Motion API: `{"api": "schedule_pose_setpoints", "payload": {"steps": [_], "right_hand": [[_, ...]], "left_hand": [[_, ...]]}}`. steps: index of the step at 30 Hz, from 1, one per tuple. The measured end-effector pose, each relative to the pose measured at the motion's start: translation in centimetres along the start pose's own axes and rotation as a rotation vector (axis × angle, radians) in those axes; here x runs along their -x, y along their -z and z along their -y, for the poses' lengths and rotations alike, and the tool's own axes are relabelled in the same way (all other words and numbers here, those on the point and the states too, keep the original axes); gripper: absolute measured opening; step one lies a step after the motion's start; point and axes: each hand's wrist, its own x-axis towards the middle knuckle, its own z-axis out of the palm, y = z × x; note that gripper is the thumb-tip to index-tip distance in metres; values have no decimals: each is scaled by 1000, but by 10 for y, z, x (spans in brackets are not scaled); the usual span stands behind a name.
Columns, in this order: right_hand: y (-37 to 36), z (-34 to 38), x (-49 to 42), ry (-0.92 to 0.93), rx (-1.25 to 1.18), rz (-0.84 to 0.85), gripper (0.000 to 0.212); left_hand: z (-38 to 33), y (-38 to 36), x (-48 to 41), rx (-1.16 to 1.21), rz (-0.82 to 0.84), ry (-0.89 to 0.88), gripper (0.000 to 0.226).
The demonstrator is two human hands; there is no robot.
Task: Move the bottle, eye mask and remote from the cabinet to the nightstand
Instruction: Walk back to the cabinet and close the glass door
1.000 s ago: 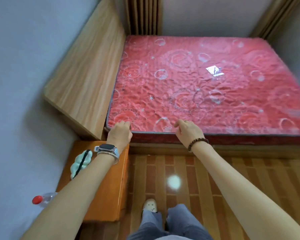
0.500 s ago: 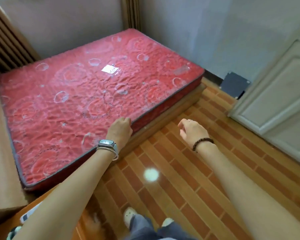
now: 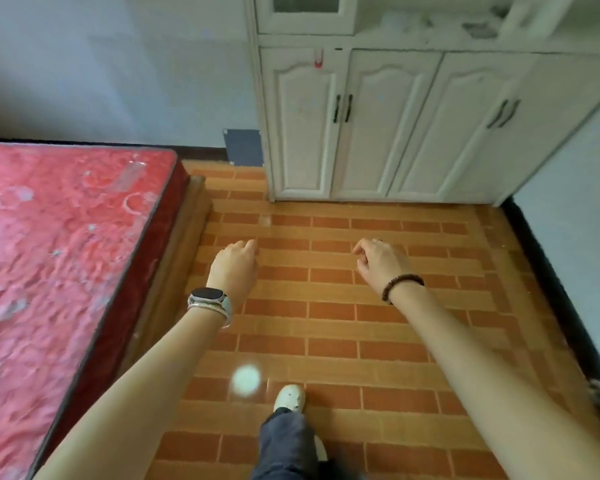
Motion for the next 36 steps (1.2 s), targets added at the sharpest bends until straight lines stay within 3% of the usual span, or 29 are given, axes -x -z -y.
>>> {"api": "schedule_pose_setpoints", "payload": {"steps": [8, 17, 24, 36], "right_hand": [[30, -76, 9, -350, -48, -95, 16], [68, -128, 19, -550, -69, -239, 19], [93, -183, 30, -655, -81, -303, 22], [142, -319, 34, -655, -79, -348, 21]], "left_hand": [[-84, -12, -110, 4, 83, -343, 24], [-167, -20, -188, -40, 140, -612, 23], [-233, -37, -208, -70, 167, -716, 20], [-379, -74, -236, -21, 114, -729, 23]]}}
